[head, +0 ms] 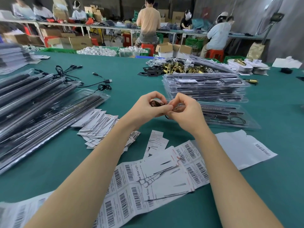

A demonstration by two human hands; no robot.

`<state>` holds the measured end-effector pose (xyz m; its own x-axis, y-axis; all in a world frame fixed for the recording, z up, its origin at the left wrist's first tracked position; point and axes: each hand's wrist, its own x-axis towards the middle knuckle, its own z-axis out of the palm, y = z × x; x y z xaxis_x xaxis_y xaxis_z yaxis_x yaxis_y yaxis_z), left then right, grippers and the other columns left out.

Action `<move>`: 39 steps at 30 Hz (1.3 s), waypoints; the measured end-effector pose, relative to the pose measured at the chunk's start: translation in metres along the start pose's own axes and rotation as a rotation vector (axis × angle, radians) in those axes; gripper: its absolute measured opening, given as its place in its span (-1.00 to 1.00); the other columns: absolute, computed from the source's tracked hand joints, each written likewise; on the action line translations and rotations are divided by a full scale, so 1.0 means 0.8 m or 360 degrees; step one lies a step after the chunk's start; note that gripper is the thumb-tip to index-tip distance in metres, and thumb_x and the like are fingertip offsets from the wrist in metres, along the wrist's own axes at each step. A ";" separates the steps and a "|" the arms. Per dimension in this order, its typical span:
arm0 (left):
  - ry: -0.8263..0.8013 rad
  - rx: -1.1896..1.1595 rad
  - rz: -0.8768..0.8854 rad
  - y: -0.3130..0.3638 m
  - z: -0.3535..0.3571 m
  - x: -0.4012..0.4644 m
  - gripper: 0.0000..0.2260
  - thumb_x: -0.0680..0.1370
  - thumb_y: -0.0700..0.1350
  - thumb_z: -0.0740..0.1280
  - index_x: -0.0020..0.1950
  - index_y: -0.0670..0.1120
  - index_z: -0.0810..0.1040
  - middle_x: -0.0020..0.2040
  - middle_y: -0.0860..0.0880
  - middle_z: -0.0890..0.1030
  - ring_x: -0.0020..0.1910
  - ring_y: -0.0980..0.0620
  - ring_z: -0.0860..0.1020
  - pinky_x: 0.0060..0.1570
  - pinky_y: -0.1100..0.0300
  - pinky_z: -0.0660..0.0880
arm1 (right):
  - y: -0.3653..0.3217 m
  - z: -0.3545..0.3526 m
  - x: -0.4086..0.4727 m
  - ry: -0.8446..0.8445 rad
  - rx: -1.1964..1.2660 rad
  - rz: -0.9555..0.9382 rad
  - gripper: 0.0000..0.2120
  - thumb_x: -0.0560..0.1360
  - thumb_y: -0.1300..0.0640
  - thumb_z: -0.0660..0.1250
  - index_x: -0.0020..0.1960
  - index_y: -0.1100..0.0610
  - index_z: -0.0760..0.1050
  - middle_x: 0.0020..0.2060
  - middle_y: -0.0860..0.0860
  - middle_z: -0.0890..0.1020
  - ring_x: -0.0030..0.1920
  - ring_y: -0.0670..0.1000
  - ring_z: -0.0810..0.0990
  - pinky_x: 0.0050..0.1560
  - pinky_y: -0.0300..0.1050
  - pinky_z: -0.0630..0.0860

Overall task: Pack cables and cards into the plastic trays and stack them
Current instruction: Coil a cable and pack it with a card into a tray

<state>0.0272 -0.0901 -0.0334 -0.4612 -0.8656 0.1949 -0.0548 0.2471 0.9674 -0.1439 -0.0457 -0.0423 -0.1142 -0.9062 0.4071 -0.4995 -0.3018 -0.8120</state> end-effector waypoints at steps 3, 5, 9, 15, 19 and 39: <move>0.0028 -0.0104 -0.0068 -0.006 0.001 0.000 -0.86 0.48 -0.20 0.53 -0.11 -0.10 0.58 -0.17 -0.13 0.69 -0.14 -0.02 0.68 0.04 0.07 0.65 | 0.006 -0.001 -0.002 -0.0041 0.0068 0.0018 -0.76 0.39 0.20 0.58 -0.23 -0.04 0.55 -0.16 -0.05 0.72 -0.16 -0.04 0.73 -0.07 0.05 0.70; 0.0057 -0.0127 -0.0130 -0.008 0.000 0.001 -0.88 0.47 -0.21 0.54 -0.10 -0.10 0.61 -0.09 -0.21 0.66 -0.09 -0.06 0.63 0.18 -0.02 0.60 | 0.010 -0.006 -0.001 -0.0070 0.0099 0.0009 -0.79 0.37 0.19 0.60 -0.22 0.02 0.57 -0.15 -0.06 0.74 -0.10 -0.06 0.74 -0.01 -0.02 0.69; 0.0067 -0.0271 -0.0224 -0.008 0.002 -0.002 -0.89 0.47 -0.26 0.52 -0.11 -0.08 0.66 0.10 -0.31 0.66 0.06 -0.17 0.63 0.26 0.02 0.55 | 0.017 -0.017 0.001 -0.0191 0.0180 0.0096 -0.85 0.39 0.16 0.60 -0.17 0.06 0.63 -0.13 -0.04 0.75 -0.04 -0.04 0.73 0.09 -0.04 0.66; 0.0105 -0.0598 -0.0231 -0.014 0.006 0.000 -0.89 0.49 -0.34 0.47 -0.03 -0.17 0.68 -0.05 -0.14 0.72 0.00 -0.06 0.69 0.11 0.20 0.60 | 0.014 -0.022 0.004 -0.0241 0.0173 0.0178 -0.88 0.51 0.20 0.48 0.00 0.02 0.69 -0.08 -0.09 0.75 -0.01 -0.08 0.71 0.18 -0.02 0.62; 0.0186 -0.0578 -0.0227 -0.014 0.009 0.002 -0.86 0.48 -0.35 0.47 0.02 -0.22 0.68 0.04 -0.24 0.70 0.02 -0.09 0.69 0.08 0.20 0.61 | 0.002 -0.023 0.014 -0.0279 -0.0073 0.0188 -0.94 0.50 0.10 0.50 -0.10 -0.05 0.67 -0.17 -0.16 0.73 -0.10 -0.17 0.70 0.05 -0.12 0.63; 0.0173 0.0127 0.0145 -0.015 -0.003 0.003 -0.87 0.53 -0.04 0.48 0.05 0.15 0.71 -0.03 0.04 0.72 -0.02 0.08 0.68 0.14 0.13 0.59 | 0.003 -0.012 0.001 -0.0342 0.0071 0.0260 -0.73 0.56 0.16 0.42 0.25 -0.01 0.64 0.02 -0.12 0.73 0.06 -0.20 0.68 0.23 -0.15 0.55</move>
<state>0.0289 -0.0966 -0.0438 -0.3691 -0.8789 0.3021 -0.0894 0.3571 0.9298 -0.1535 -0.0443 -0.0395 -0.0026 -0.9846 0.1751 -0.4504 -0.1551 -0.8792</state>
